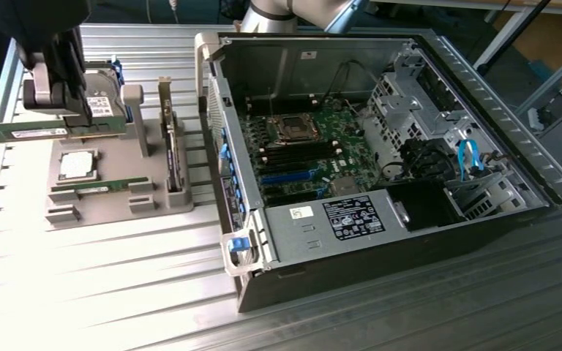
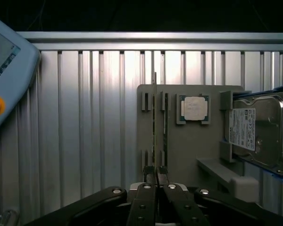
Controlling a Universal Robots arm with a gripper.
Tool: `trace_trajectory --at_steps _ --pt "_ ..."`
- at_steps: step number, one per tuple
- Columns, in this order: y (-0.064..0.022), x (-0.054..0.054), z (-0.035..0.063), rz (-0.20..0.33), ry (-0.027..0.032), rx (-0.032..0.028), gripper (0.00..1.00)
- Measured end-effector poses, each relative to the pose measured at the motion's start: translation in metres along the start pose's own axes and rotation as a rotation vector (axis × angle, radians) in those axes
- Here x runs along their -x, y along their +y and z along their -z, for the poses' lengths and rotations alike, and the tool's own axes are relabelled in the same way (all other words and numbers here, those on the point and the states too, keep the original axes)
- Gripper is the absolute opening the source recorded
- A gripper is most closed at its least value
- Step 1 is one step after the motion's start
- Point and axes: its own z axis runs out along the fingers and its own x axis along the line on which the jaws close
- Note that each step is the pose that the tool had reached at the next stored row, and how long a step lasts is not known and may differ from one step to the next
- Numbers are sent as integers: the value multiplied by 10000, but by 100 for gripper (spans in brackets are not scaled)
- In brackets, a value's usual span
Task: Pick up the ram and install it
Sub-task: 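Pick up the ram and move it above insertion slot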
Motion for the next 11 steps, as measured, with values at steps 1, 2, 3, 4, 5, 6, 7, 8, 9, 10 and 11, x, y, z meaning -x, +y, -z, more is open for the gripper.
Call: trace_trajectory --at_steps 1,2,3,4,5,6,7,8,9,10,11 --pt "1 0 22 0 1 0 12" --pt "2 1 39 0 1 0 12" --pt "2 1 55 0 1 0 12" --pt "3 2 73 0 0 0 12" --pt "4 2 91 0 1 -1 12" --pt "5 2 108 0 0 -1 12" --pt "5 3 124 0 1 0 12" --pt "6 3 138 0 1 0 12" --pt "7 4 153 0 1 0 12" --pt "7 4 167 0 2 1 12" --pt "8 4 179 0 1 0 12"
